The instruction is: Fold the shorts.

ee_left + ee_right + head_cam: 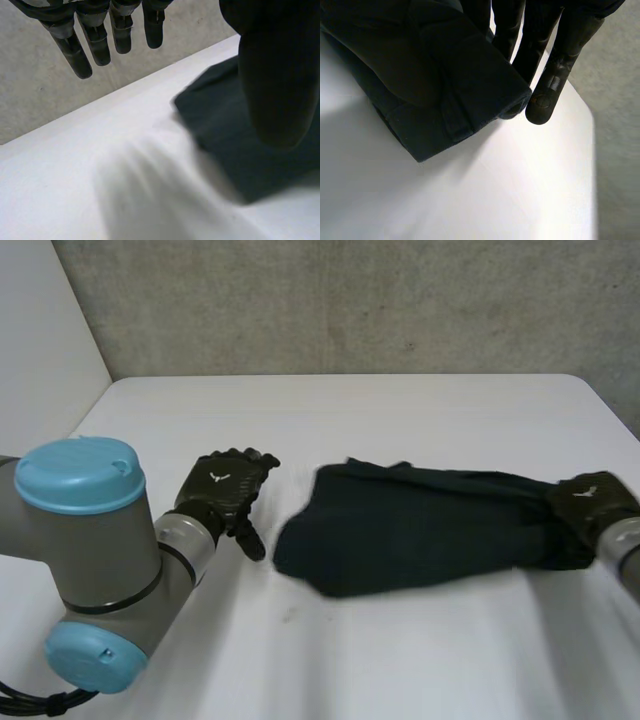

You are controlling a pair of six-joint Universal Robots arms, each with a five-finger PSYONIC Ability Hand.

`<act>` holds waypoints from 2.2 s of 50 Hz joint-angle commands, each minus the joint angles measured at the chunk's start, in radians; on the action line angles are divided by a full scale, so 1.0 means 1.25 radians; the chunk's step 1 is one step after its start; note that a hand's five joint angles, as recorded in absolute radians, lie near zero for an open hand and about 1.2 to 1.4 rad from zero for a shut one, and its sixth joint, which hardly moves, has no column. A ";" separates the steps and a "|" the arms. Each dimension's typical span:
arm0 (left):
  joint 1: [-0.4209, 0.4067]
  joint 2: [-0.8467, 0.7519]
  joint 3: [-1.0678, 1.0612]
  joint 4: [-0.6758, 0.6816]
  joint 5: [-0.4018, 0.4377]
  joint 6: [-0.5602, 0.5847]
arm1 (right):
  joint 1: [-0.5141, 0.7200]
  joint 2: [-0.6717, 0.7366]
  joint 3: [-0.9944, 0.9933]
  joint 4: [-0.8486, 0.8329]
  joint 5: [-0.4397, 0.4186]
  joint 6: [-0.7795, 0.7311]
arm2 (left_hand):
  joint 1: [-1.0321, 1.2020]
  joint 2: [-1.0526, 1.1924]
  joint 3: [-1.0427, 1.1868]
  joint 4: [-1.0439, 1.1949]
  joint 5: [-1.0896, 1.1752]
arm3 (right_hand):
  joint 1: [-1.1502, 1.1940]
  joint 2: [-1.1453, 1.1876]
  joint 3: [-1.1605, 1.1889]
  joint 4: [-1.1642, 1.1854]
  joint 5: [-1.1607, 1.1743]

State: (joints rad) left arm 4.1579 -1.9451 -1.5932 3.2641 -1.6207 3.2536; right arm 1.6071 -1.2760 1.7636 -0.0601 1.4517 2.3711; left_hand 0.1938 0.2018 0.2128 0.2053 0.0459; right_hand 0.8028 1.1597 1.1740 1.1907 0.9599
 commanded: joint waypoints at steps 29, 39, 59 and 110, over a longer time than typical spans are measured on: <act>0.021 0.045 0.091 0.008 0.003 -0.017 | 0.461 0.238 -0.428 0.206 -0.246 -0.016 | -0.005 -0.012 -0.021 -0.015 -0.027 | -0.503 -0.788 -0.800 -0.813 -0.768; -0.043 -0.035 0.269 0.015 0.021 -0.014 | 0.263 0.061 -0.364 0.192 -0.182 0.501 | 0.006 0.000 -0.009 -0.003 -0.015 | -0.503 -0.788 -0.800 -0.813 -0.768; -0.161 -0.373 0.485 -0.131 0.030 0.005 | 0.207 0.168 -0.270 0.111 -0.165 0.488 | 0.049 0.042 0.033 0.039 0.027 | -0.503 -0.788 -0.800 -0.813 -0.768; 0.085 0.171 0.433 -0.472 0.004 -0.031 | 0.198 -0.080 -0.505 0.305 0.112 0.438 | -0.015 -0.021 -0.030 -0.024 -0.036 | -0.503 -0.788 -0.800 -0.813 -0.768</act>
State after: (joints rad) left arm 4.1810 -1.7630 -1.0500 2.7522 -1.7180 3.2767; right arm 1.8542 -1.3831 1.1506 0.2437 1.6195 2.9220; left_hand 0.1805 0.1919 0.2132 0.2053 0.0431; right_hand 0.1379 0.1834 0.1783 0.2342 0.0645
